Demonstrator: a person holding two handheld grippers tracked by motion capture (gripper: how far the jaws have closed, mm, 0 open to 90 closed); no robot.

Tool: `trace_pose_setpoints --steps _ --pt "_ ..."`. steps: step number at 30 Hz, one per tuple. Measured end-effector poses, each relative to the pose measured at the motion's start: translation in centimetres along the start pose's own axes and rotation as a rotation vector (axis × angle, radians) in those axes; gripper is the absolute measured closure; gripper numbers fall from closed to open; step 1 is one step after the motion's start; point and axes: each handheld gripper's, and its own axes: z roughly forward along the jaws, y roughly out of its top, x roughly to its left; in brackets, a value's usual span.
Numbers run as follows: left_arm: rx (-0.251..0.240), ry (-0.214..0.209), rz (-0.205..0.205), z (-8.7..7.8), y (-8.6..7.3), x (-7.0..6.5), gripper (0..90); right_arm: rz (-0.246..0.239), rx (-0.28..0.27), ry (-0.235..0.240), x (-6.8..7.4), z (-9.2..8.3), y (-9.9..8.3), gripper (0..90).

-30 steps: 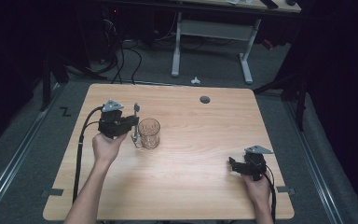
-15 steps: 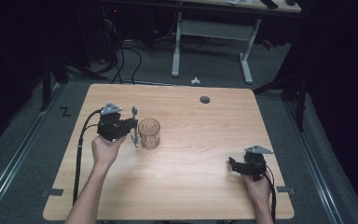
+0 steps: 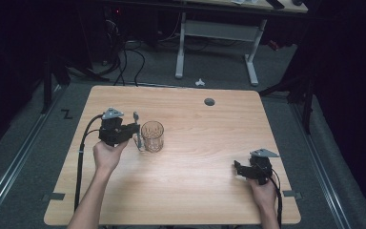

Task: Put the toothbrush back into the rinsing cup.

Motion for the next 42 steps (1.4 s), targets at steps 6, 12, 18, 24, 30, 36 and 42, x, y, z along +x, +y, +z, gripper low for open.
trace_pose_setpoints --steps 6,12,18,24,30,36,42 --pt "0.008 -0.002 -0.006 0.2 -0.3 0.1 78.9 0.0 0.0 0.0 0.0 0.0 0.0 21.2" --pt "0.013 -0.003 -0.001 0.3 -0.4 0.0 78.9 0.0 0.0 0.0 0.0 0.0 0.0 21.2" --pt "0.02 -0.005 -0.003 0.5 -0.6 -0.1 79.0 0.0 0.0 0.0 0.0 0.0 0.0 21.2" --pt "0.026 -0.005 -0.01 0.6 -1.0 0.2 78.9 0.0 0.0 0.0 0.0 0.0 0.0 21.2" --pt "0.031 -0.008 -0.016 0.7 -1.1 0.2 78.7 0.0 0.0 0.0 0.0 0.0 0.0 21.2" --pt "0.031 -0.008 -0.021 0.7 -1.2 0.3 76.6 0.0 0.0 0.0 0.0 0.0 0.0 21.2" --pt "0.027 0.003 -0.022 0.5 -1.3 0.4 67.3 0.0 0.0 0.0 0.0 0.0 0.0 21.2"
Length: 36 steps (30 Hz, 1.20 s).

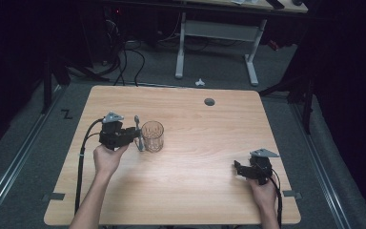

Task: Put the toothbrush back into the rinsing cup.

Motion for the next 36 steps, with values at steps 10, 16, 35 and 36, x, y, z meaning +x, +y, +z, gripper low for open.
trace_pose_setpoints --steps 10,16,35,36 --pt "-0.003 0.033 0.018 -0.5 -0.2 -0.1 57.3 0.0 0.0 0.0 0.0 0.0 0.0 21.2" --pt "-0.002 0.054 0.042 -1.0 -0.2 -0.3 54.8 0.0 0.0 0.0 0.0 0.0 0.0 21.2" --pt "-0.015 0.083 0.069 -2.7 -0.5 -0.4 53.1 0.0 0.0 0.0 0.0 0.0 0.0 21.2" --pt "-0.019 0.084 0.064 -2.7 -0.5 -0.4 53.1 0.0 0.0 0.0 0.0 0.0 0.0 21.2"
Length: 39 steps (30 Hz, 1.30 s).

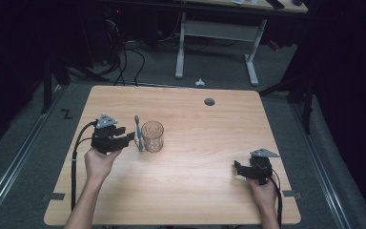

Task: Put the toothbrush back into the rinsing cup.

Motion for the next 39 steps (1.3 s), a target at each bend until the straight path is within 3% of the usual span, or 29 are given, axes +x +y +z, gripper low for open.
trace_pose_setpoints --steps 39 --pt "-0.031 0.039 -0.024 -2.6 -1.9 0.9 52.9 0.0 0.0 0.0 0.0 0.0 0.0 21.2"
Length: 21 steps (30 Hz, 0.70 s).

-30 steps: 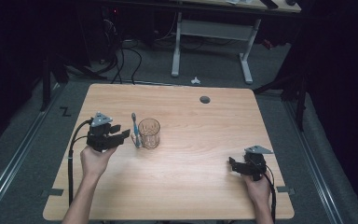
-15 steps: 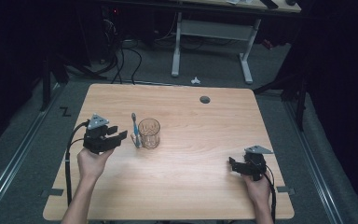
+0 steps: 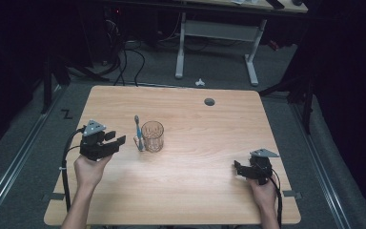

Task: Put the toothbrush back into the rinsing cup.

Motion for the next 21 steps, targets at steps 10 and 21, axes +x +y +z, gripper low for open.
trace_pose_setpoints --steps 10,21 --pt "-0.009 0.005 -0.019 -0.5 -0.8 0.3 52.7 0.0 0.0 0.0 0.0 0.0 0.0 21.2" --pt "-0.016 0.005 -0.036 -0.9 -1.6 0.5 52.7 0.0 0.0 0.0 0.0 0.0 0.0 21.2"
